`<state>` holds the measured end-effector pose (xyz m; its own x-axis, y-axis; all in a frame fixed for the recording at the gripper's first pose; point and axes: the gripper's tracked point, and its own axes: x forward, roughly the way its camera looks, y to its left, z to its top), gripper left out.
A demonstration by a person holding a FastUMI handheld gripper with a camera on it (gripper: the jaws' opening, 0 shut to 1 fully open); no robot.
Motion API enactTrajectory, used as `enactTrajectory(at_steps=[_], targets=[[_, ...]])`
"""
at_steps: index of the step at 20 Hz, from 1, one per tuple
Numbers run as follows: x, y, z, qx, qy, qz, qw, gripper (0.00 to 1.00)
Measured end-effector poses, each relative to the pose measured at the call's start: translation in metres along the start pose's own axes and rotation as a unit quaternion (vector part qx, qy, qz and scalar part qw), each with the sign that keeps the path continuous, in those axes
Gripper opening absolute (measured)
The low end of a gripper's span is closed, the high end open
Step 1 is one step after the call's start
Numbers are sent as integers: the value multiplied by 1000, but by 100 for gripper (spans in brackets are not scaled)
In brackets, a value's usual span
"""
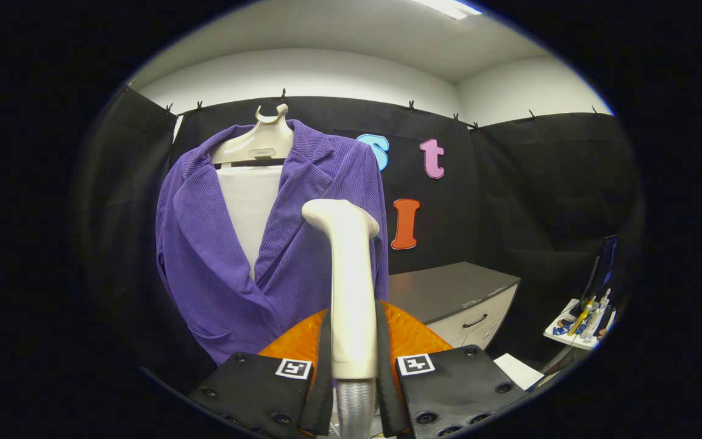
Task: Iron the clothes twice with a garment steamer, once on the left side and once on the right side.
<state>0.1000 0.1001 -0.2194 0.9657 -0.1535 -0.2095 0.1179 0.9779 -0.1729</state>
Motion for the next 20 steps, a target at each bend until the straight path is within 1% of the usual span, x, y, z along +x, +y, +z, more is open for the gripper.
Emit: enactTrajectory(at_steps=[5, 10, 16, 20], targets=[[-3, -4, -33, -3, 23, -3, 1000, 38], [-4, -10, -71, -16, 60, -3, 998, 38], [-4, -14, -124, -19, 112, -4, 994, 38], [-5, -20, -150, -22, 133, -5, 991, 38]])
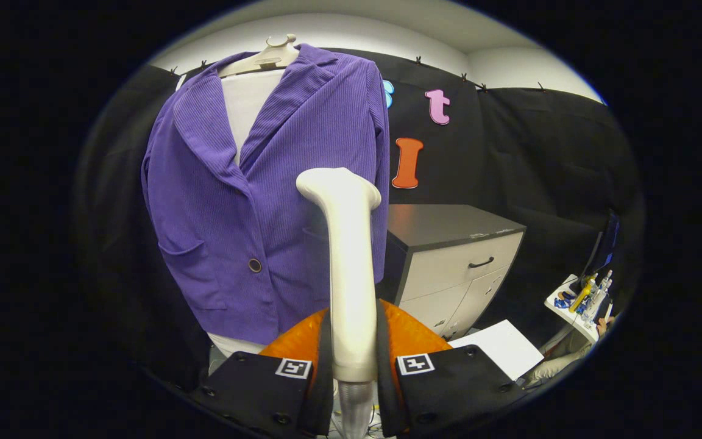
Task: Iron the clothes twice with a garment steamer, once on the left side and once on the right side.
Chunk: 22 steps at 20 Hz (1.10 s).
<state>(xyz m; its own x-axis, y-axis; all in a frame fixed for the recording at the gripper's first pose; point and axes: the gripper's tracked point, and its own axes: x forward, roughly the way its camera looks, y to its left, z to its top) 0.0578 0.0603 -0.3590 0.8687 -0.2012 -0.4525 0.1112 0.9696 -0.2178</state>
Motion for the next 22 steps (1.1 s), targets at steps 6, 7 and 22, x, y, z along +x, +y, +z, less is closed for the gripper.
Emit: enactTrajectory(at_steps=[6, 7, 22], targets=[[7, -1, -33, 14, 28, -9, 999, 38], [8, -1, -38, 13, 32, -9, 999, 38], [6, 1, -144, -12, 128, -4, 992, 38]])
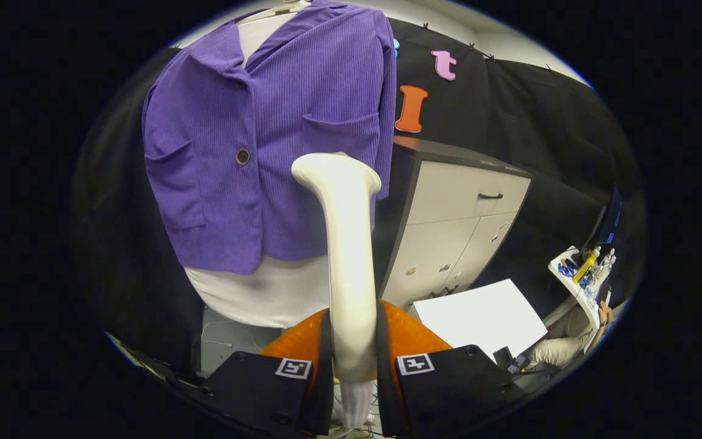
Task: Iron the clothes twice with a garment steamer, once on the left side and once on the right side.
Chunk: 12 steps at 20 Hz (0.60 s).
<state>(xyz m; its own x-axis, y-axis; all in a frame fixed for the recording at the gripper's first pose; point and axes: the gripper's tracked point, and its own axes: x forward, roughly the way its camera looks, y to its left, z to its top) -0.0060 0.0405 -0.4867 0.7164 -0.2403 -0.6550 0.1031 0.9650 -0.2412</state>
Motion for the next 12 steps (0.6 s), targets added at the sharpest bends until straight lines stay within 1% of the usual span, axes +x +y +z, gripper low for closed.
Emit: enactTrajectory(at_steps=[8, 12], targets=[[13, 4, -45, -3, 39, -1, 999, 38], [12, 4, -61, 14, 62, -7, 998, 38]])
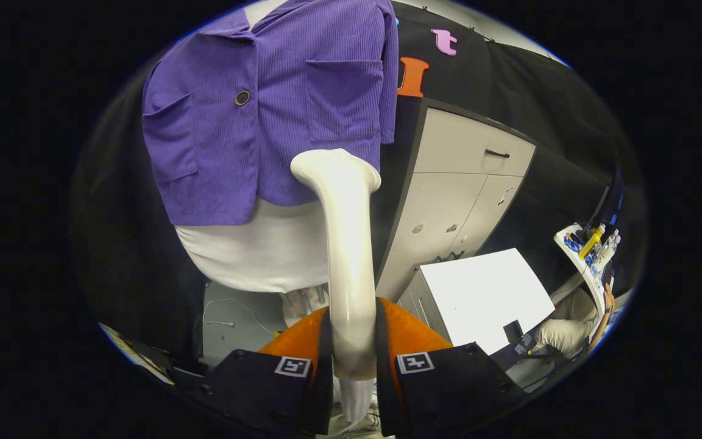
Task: Iron the clothes twice with a garment steamer, once on the left side and once on the right side.
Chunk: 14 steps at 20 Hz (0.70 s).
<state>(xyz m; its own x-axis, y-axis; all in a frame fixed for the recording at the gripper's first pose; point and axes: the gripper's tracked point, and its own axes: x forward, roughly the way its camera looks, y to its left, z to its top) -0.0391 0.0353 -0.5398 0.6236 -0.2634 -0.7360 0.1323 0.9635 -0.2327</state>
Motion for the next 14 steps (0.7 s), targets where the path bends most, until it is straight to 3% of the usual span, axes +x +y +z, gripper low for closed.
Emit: enactTrajectory(at_steps=[4, 14], targets=[[-15, -8, 9, 19, -10, -7, 1000, 38], [-78, -29, 103, 43, -97, -17, 994, 38]])
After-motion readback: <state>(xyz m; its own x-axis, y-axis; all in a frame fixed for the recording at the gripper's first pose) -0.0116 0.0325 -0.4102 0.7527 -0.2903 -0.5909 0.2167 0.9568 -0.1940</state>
